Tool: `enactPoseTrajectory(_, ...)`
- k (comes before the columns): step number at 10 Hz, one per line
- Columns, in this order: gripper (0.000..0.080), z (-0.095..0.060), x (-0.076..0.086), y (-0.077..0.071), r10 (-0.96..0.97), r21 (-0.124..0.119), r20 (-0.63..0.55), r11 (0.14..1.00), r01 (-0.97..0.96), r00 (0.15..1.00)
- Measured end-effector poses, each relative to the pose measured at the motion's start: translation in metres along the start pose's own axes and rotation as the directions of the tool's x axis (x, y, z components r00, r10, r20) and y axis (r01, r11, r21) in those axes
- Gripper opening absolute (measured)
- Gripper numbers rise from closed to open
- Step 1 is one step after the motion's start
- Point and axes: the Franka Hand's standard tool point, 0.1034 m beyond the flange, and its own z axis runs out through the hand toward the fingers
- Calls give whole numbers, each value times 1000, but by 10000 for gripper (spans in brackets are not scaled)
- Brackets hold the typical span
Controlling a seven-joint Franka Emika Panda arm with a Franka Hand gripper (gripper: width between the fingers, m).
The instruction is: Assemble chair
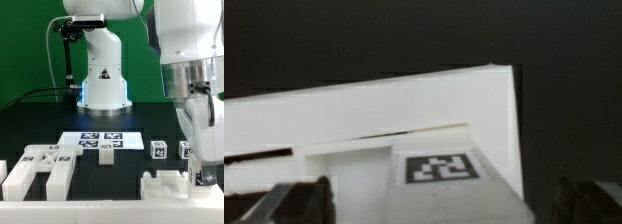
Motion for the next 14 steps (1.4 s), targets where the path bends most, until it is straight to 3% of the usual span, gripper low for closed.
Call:
enactPoseTrajectory(1,640,-1,0,-1,-12,2,1,1000,12,1000)
enactPoseTrajectory(3,648,-39,4,-11,-135,44,15,990,134,991)
enactPoseTrajectory(4,648,-46,5,-12,-146,49,17,988,145,989)
enactPoseTrajectory(9,649,-41,5,-9,-165,44,13,985,165,986)
enactPoseTrajectory(11,649,-45,16,5,-317,36,2,948,317,948)
enactPoseTrajectory(12,649,-49,25,15,-362,63,-19,930,362,932)
enactPoseTrajectory(13,649,-54,29,24,-511,40,-32,858,512,859)
enactPoseTrajectory(14,649,-62,24,24,-633,27,-41,773,634,773)
